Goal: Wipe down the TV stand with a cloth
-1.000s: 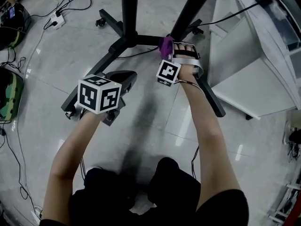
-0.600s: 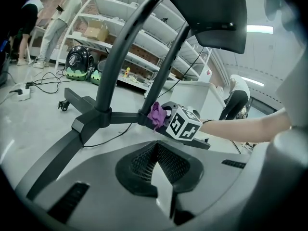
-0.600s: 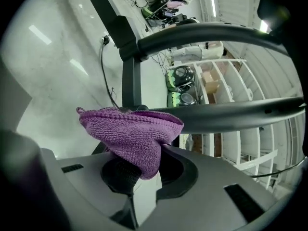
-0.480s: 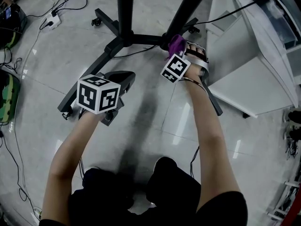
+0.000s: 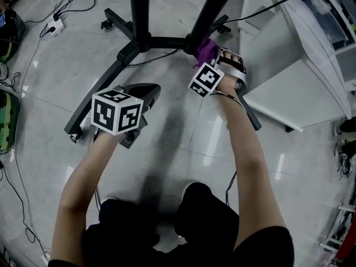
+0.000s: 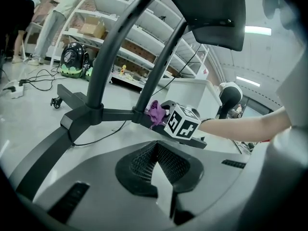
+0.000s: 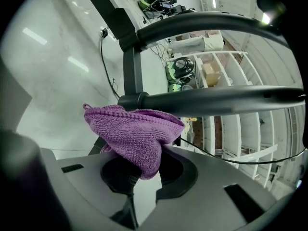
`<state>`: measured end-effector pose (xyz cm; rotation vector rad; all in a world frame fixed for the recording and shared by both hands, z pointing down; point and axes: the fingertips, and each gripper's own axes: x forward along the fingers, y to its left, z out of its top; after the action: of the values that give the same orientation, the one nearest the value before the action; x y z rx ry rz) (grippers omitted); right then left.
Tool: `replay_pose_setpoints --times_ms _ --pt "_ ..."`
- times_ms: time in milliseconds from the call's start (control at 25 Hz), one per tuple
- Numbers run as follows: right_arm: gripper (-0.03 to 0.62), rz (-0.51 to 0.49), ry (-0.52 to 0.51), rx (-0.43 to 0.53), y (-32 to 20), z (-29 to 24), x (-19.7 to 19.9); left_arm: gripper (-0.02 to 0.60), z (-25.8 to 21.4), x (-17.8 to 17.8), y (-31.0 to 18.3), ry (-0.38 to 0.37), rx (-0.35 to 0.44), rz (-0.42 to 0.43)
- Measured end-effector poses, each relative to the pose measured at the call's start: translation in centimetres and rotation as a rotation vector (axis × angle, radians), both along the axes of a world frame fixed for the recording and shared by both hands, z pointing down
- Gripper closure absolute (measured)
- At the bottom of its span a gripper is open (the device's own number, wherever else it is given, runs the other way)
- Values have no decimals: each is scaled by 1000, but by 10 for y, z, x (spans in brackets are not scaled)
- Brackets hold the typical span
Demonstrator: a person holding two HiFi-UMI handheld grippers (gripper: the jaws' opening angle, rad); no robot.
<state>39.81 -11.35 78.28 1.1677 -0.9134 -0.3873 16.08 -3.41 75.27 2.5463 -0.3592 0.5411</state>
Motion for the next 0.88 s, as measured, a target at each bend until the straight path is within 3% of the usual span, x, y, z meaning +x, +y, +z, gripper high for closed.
replay_pose_setpoints --times_ms 320,520,880 --pt "520 68 -5 -58 44 18 24 575 5 10 7 15 -7 28" --pt "520 9 109 -87 64 18 22 575 13 22 14 19 -28 50" --pt "522 47 76 -103 105 20 26 575 18 57 48 40 -43 147"
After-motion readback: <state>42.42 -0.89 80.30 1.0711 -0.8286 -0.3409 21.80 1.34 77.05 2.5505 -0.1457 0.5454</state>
